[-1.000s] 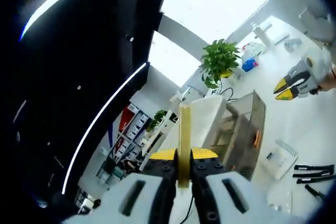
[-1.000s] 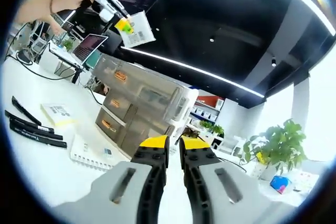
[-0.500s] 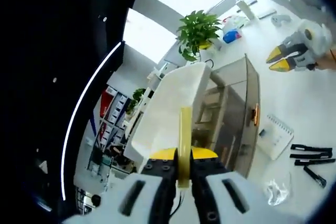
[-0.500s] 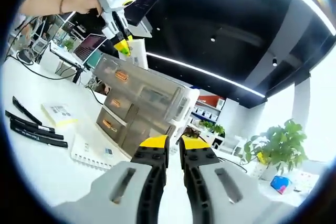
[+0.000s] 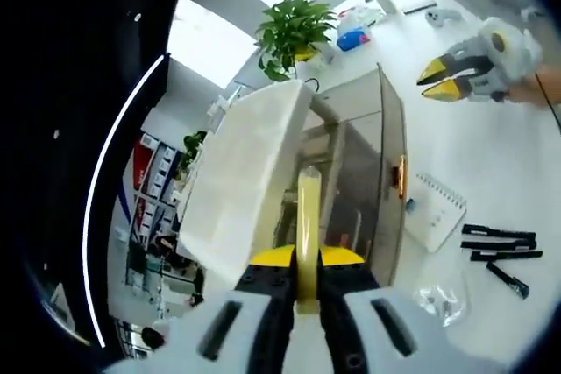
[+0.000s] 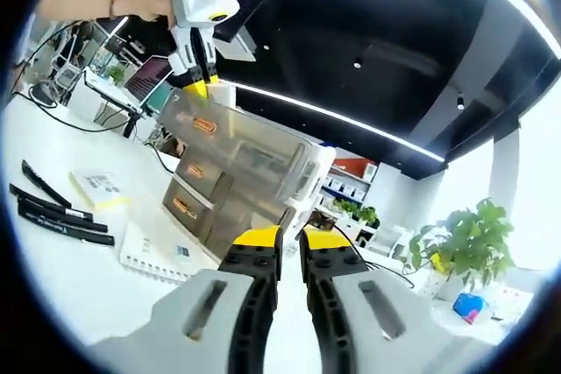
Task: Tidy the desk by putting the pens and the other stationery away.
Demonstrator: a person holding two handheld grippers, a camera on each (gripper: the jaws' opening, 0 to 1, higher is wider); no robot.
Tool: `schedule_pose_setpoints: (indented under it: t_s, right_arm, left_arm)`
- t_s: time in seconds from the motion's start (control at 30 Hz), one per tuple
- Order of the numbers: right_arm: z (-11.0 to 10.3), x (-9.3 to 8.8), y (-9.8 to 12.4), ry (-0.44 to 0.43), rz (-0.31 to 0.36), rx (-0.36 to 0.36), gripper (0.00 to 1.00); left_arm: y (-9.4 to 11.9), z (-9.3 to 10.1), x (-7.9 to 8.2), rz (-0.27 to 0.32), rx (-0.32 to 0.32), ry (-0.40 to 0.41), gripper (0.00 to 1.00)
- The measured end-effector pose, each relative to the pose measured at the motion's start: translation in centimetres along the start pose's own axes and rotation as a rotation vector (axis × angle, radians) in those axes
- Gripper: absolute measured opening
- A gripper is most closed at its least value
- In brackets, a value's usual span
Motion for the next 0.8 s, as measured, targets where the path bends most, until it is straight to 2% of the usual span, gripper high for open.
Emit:
schedule_pose_setpoints:
  t_s: [0.13, 0.4, 0.47, 0.53, 0.57, 0.73, 0.8]
  right_arm:
    - [0.1, 0.0, 0.0, 0.002, 0.003, -0.005, 0.12]
    - [0.2, -0.1, -0.1, 0.005, -0.002, -0.002, 0.12]
    - [0.3, 0.0, -0.1, 0.001, 0.001, -0.004, 0.12]
    - [0.5, 0.0, -0.1, -0.002, 0.006, -0.009, 0.12]
    - [0.5, 0.1, -0.1, -0.003, 0.008, -0.01, 0.12]
    - [0.3, 0.0, -0.2, -0.01, 0.003, 0.0, 0.12]
    - [0.3, 0.0, -0.2, -0.008, 0.003, -0.001, 0.12]
  left_arm:
    - [-0.9, -0.2, 0.0, -0.033, -0.034, -0.011, 0.09]
    - [-2.0, -1.1, 0.6, -0.087, -0.064, -0.031, 0.11]
    - [-1.5, -1.1, 0.6, -0.096, -0.079, -0.039, 0.11]
    - [-0.6, -1.9, 1.0, -0.069, -0.034, -0.016, 0.11]
    - [-0.2, -1.9, 1.0, -0.068, -0.04, -0.022, 0.11]
    - [1.3, -1.3, 1.0, -0.067, -0.037, -0.035, 0.1]
    - [2.4, -0.8, 1.0, -0.06, 0.001, 0.042, 0.03]
Point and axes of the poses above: the point that each gripper's makers call its tool centre point, and the gripper's own axes: y roughly backward along the fingers, z roughly to its right, x roughly out of its top, the point moved 8 cm from there along y, roughly backward along the fingers, and after that the axes turned 4 degrees about z, right-handed, at the moved point
